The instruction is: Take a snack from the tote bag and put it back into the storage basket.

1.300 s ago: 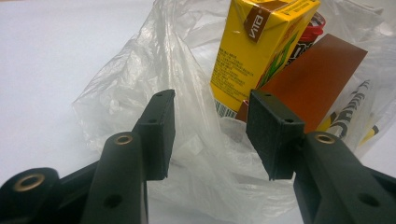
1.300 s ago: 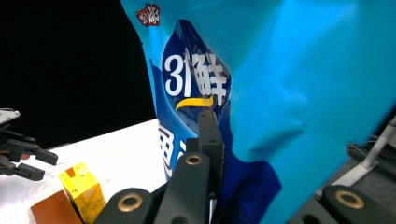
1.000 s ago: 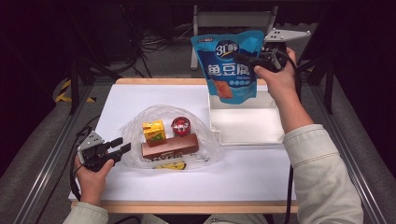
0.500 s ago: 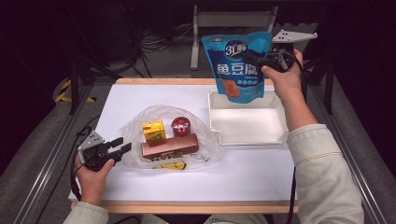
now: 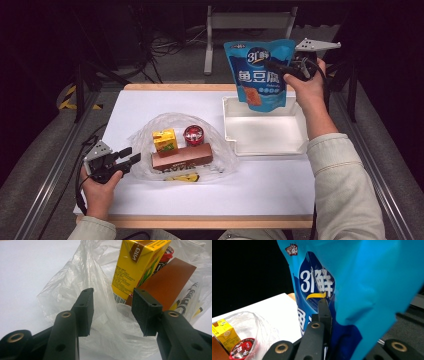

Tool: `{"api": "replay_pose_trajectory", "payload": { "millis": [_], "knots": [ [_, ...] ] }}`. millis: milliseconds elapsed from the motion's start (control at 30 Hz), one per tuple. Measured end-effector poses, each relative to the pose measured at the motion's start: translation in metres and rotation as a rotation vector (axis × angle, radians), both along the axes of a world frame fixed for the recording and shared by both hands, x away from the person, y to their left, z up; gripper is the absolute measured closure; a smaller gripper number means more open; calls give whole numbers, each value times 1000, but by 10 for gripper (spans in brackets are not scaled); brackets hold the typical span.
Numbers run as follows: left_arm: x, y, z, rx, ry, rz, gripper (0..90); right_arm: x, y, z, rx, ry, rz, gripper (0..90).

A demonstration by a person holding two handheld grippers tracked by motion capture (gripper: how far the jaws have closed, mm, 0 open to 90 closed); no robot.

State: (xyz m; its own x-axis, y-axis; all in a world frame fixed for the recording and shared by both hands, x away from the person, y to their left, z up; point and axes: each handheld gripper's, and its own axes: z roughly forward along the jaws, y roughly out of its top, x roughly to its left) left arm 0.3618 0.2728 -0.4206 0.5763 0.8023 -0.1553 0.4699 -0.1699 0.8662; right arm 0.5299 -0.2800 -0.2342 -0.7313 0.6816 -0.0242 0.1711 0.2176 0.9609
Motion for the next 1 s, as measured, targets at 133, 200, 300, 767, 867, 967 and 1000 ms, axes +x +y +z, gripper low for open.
{"api": "replay_pose_trajectory", "payload": {
  "millis": [133,200,300,767,867,967,1000],
  "knots": [
    [0,0,0,0,0,0,529,4,-1,-9,-6,10,-2,895],
    [0,1,0,4,-3,-1,528,6,-2,-13,-9,11,-6,895],
    [0,2,0,7,-3,-3,528,9,-4,-20,-6,21,-14,895],
    [-1,2,0,8,-2,1,528,14,-4,-42,9,53,-19,895],
    [-1,2,0,7,-2,2,527,15,-4,-46,12,60,-17,895],
    [-1,2,0,6,-3,3,526,16,-4,-48,13,65,-15,895],
    [-1,2,-1,5,-3,4,526,16,-4,-49,13,66,-16,895]
  ]
}}
